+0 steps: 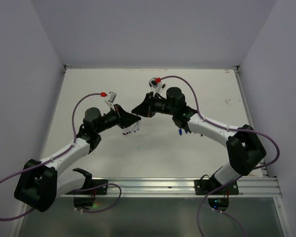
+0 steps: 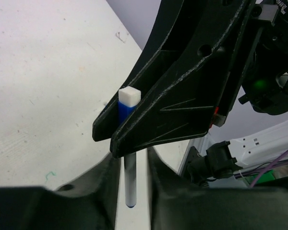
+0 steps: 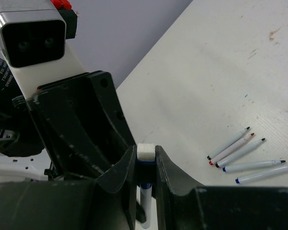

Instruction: Open the pen caps

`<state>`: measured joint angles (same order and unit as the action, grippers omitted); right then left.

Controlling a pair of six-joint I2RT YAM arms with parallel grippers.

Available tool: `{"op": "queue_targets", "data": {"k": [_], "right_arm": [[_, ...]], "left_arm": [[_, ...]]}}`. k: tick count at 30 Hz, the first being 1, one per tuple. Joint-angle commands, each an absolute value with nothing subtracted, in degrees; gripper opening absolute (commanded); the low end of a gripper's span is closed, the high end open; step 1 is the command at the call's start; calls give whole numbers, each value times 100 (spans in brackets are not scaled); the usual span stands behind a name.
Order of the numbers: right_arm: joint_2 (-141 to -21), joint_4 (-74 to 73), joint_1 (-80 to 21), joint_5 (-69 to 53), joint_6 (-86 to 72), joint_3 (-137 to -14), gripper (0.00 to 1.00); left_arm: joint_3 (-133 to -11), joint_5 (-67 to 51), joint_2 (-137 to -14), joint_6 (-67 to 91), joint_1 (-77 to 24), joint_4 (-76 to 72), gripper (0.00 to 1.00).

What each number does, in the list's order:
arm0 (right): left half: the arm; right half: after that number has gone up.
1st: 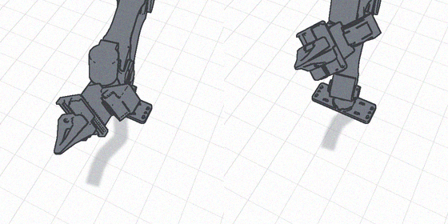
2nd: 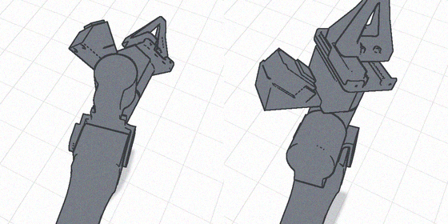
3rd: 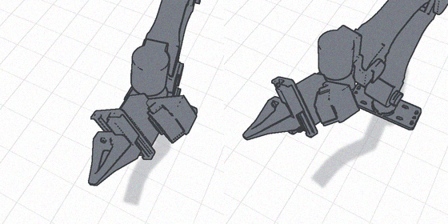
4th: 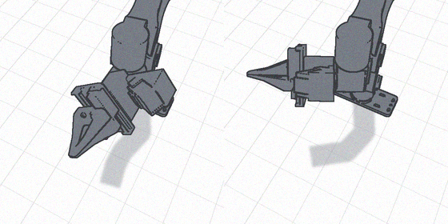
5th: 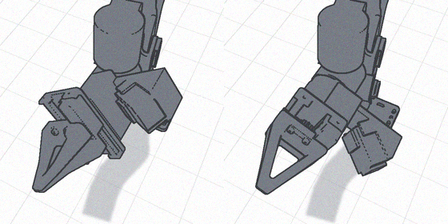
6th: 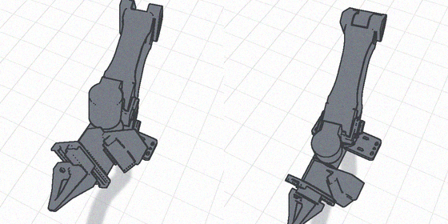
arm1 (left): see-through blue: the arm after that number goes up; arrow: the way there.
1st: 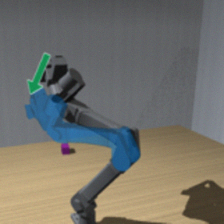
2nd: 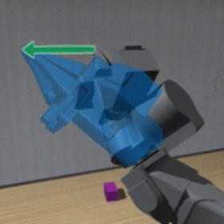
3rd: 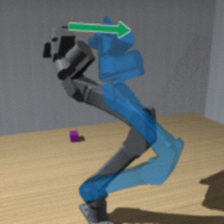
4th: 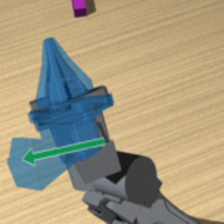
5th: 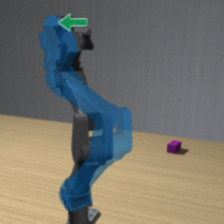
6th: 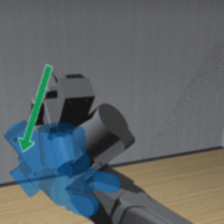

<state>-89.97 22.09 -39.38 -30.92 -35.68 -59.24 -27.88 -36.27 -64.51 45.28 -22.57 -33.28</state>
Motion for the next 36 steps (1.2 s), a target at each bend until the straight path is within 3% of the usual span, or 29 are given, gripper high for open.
{"op": "queue_targets", "data": {"k": [1, 6, 20, 23, 25, 27, 31, 36], "right_arm": [[-8868, 2444, -3964, -2839, -3647, -5897, 0], [-8719, 2548, -3964, -2611, -3876, -5766, 0], [-8517, 3032, -3990, -2373, -4395, -5598, 0], [-8464, 3067, -4008, -2320, -4395, -5546, 0], [-8385, 3041, -4008, -2285, -4360, -5537, 0], [-8332, 2989, -4008, -2303, -4298, -5546, 0], [-8113, 2777, -3973, -2434, -3938, -5502, 0], [-8007, 3777, -3788, -4361, -3998, -5081, 0]], "left_arm": [[-2927, -3788, -6372, 4351, -2312, -3419, 34], [-2804, -3770, -6302, 4333, -2329, -3498, 45], [-2839, -3683, -6539, 4298, -2505, -3463, 42], [-2935, -3752, -6644, 4315, -2557, -3481, 36], [-2979, -3910, -6723, 4333, -2584, -3498, 16], [-2927, -4103, -6785, 4490, -2575, -3865, 0], [-2672, -4964, -7066, 5480, -2575, -5691, 0], [-2575, -5870, -7828, 7814, -2531, -9503, 0]]}}
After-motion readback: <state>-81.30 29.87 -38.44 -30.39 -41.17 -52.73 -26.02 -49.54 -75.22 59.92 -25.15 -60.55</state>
